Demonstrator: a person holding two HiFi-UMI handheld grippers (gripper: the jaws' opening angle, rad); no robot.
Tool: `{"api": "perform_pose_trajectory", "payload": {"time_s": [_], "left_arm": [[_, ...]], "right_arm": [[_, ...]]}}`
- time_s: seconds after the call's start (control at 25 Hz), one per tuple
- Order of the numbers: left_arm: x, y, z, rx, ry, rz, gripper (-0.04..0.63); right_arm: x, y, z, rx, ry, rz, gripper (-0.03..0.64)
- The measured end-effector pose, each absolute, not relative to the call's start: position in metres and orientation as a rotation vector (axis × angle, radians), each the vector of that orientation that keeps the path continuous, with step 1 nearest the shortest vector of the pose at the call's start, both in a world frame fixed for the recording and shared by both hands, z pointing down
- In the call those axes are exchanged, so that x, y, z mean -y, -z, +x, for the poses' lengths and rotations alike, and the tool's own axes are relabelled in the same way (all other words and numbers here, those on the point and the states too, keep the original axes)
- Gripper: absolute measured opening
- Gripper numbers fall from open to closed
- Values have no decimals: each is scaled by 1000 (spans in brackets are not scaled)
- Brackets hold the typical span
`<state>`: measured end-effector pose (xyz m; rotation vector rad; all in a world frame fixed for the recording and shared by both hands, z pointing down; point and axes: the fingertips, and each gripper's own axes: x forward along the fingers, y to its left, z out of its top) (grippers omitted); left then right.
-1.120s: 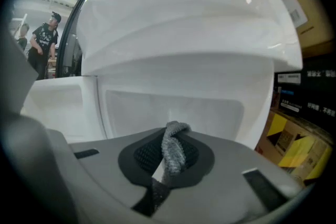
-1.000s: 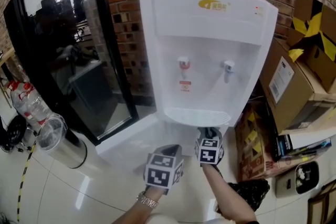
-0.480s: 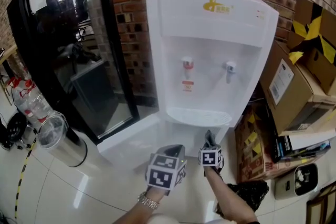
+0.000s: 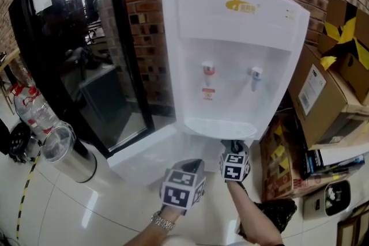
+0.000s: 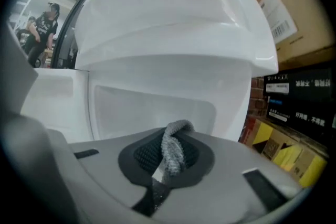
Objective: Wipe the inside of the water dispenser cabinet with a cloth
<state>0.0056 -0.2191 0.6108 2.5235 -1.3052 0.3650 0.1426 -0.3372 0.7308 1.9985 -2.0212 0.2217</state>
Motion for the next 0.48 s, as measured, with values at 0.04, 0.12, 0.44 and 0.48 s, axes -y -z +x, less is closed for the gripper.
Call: {"api": "perform_pose_trajectory", "payload": {"time_s": [0.04, 0.12, 0.44, 0.48], "left_arm": [[219, -611, 6, 1303, -367, 2526, 2], [218, -609, 7, 1301, -369, 2532, 2], [217, -607, 6, 1302, -372, 2540, 2], [217, -607, 7, 1299, -371, 2542, 2]], "right_arm": [[339, -735, 146, 2002, -214, 2004, 9], [339, -761, 157, 1937, -286, 1991, 9], [313, -847, 138, 1867, -521, 1742, 9], [310, -846, 138, 1845, -510, 1740, 9]]}}
